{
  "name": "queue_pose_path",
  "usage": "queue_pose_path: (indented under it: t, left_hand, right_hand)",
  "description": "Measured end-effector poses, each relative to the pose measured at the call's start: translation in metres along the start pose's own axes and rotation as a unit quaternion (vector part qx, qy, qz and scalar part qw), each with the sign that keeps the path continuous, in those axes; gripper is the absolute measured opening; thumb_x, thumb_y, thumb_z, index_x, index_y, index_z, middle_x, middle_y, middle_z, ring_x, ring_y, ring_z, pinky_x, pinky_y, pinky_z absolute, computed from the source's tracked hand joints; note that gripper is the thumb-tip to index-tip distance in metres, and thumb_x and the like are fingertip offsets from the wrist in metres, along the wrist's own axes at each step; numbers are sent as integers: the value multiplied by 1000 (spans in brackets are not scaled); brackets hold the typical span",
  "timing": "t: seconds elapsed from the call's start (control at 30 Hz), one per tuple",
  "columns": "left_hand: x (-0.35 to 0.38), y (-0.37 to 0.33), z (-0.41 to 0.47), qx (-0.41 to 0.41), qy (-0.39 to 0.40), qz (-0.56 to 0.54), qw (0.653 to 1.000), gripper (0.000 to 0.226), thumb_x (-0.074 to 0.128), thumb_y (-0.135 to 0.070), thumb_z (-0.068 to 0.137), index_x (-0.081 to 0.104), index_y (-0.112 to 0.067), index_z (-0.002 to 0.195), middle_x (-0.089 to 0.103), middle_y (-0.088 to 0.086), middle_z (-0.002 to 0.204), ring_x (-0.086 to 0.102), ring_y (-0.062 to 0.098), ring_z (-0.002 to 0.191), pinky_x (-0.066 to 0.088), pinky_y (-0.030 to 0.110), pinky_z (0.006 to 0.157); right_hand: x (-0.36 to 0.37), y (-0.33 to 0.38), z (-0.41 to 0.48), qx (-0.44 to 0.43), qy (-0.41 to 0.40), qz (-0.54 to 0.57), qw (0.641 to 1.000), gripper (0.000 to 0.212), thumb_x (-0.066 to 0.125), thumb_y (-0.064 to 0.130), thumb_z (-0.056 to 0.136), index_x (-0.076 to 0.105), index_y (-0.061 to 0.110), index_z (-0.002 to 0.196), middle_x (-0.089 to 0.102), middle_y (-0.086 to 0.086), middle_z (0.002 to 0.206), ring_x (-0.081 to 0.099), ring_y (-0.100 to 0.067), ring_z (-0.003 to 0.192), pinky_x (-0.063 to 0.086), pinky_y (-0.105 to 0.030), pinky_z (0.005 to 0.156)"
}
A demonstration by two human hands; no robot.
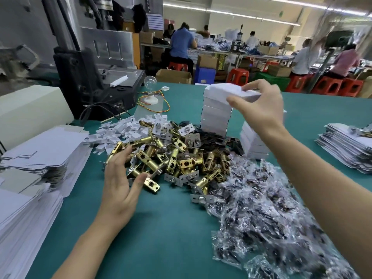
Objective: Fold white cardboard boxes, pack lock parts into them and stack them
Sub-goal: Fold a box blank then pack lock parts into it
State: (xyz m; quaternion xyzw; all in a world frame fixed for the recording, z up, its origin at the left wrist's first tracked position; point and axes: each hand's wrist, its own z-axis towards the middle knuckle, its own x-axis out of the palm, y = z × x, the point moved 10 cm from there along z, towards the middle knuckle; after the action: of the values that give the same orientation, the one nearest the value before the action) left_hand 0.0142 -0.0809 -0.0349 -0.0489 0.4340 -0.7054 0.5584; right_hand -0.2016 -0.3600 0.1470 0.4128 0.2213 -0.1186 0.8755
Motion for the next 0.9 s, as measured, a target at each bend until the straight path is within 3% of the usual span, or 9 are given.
queue_pose_path:
  t: [0.1,0.27,0.5,0.73,0.9]
  left_hand:
    - [4,4,-1,-19,16,-5,1000,73,38,-75,99,26,-35,158,33,-19,143,38,12,140,36,56,120]
    - [11,6,-3,-37,41,8,998,69,43,-61,100,28,-30,159,36,-17,137,40,13,135,39,59,117]
    - [16,5,-6,-58,78,8,995,68,40,-64,98,28,-35,159,36,-23,136,37,10,138,36,54,119]
    - [16,6,-5,-69,77,-8,995,67,42,-62,98,33,-31,157,41,-13,141,40,4,138,39,57,116]
    - [17,6,-6,-70,79,-8,994,67,42,-63,98,36,-29,155,42,-12,140,41,11,139,40,58,115]
  right_hand:
    - [-34,-42,37,69,-81,-57,993,48,75,59,72,65,29,108,53,-4,119,57,-22,108,44,-46,104]
    - [-48,-109,54,163,-102,-122,974,51,71,56,73,63,26,113,50,-9,128,52,-31,122,37,-44,104]
    - [-33,-121,56,149,-92,-160,971,56,70,57,78,56,21,117,50,-10,127,54,-35,116,41,-47,102]
    - [-26,-124,56,147,-72,-149,975,60,73,53,83,51,17,126,48,-11,129,58,-34,106,48,-48,101]
    - [-28,-124,58,154,-80,-143,974,62,75,50,83,48,17,128,51,-11,128,58,-33,107,50,-43,96]
